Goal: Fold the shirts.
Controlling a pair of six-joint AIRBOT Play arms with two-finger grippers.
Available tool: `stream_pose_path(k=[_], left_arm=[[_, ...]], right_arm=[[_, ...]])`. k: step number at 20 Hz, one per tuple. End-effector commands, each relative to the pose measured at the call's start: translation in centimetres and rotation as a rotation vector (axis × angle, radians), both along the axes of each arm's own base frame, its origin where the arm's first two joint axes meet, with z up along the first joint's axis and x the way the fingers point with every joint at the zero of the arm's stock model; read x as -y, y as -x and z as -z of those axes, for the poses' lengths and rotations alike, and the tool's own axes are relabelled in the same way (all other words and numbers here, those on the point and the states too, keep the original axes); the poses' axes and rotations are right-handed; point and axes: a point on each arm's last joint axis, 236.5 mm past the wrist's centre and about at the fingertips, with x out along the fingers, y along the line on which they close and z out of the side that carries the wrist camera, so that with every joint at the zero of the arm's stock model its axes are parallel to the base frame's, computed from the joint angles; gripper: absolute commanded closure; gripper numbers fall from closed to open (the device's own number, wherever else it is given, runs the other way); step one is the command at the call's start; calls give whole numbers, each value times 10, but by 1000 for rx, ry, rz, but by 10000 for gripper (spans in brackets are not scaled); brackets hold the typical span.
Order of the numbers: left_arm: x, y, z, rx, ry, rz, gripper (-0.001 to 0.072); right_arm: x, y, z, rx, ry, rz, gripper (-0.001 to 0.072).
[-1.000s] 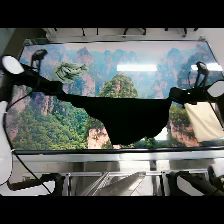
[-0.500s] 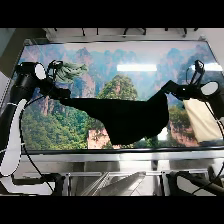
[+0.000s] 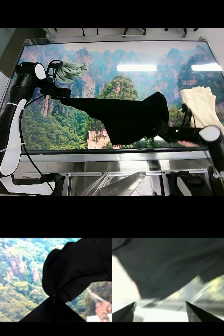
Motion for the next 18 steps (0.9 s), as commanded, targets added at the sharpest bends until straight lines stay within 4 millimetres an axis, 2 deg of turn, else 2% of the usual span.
stream_pose_path(k=[1,3,6,7,9,13,18], left_arm=[[7,1,0,-4,43,-5,693],[2,1,0,-9,47,-21,694],[-6,1,0,-19,59,-47,694],[-9,3,0,-26,58,-52,694],[-16,4,0,-32,58,-69,694],[-23,-1,-13,20,63,-86,694],[-38,-5,-31,80,67,-120,694]], right_arm=[[-32,26,20,-57,-126,91,13],[-46,28,33,-103,-119,101,13],[-66,36,67,-244,-101,125,17],[-75,37,76,-265,-97,125,84],[-93,33,89,-267,-96,113,85],[-126,15,93,-269,-139,87,84],[-147,-23,105,-270,-117,89,85]])
